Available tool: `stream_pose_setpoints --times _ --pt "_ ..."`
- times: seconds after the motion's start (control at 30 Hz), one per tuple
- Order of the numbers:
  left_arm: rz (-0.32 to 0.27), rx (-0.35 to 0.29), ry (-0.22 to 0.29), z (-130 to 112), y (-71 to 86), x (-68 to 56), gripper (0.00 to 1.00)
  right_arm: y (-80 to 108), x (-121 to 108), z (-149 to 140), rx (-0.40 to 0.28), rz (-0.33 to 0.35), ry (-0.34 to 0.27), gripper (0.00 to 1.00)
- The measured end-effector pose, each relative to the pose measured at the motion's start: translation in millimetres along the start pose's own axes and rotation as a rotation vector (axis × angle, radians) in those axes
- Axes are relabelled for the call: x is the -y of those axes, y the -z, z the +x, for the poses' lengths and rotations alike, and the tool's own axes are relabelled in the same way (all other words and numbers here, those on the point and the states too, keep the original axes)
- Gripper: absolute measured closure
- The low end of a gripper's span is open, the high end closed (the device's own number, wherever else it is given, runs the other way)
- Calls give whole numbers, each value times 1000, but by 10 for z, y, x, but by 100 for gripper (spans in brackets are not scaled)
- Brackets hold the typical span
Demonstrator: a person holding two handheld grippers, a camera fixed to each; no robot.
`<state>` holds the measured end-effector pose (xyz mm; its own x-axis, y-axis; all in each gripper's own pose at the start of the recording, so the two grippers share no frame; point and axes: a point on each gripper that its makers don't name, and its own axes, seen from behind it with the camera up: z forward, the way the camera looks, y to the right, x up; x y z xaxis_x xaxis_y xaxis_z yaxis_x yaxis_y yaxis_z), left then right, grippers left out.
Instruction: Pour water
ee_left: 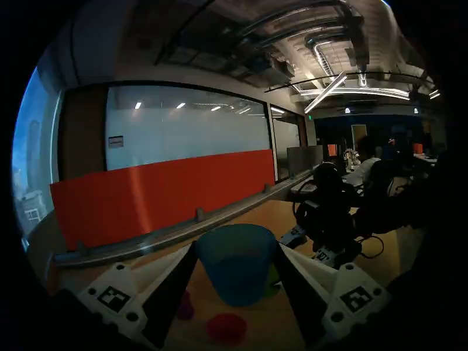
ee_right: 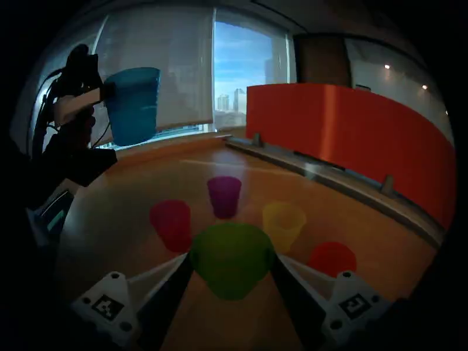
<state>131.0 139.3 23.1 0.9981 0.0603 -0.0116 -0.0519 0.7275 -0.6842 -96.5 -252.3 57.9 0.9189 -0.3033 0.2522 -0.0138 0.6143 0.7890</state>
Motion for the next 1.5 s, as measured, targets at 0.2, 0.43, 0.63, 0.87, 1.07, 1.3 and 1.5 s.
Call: stream_pose_setpoints --times 0.2,0.43,0.63,0.87,1.07,1.3,1.5 --pt "12 -7 -11 79 -6 87 10 90 85 224 -55 5 12 8" --pt "18 -22 -22 185 21 155 11 171 159 421 -113 11 19 8" --pt "24 -26 -25 216 32 180 10 224 217 568 -163 18 30 8" --pt "25 -31 -24 235 40 189 10 273 280 731 -218 25 36 8" --pt "25 -35 -26 262 35 208 11 281 298 812 -245 20 40 7" --pt "28 -36 -31 265 34 219 11 270 324 857 -258 22 50 6" --pt "31 -33 -40 263 28 241 11 259 376 881 -262 36 59 7"
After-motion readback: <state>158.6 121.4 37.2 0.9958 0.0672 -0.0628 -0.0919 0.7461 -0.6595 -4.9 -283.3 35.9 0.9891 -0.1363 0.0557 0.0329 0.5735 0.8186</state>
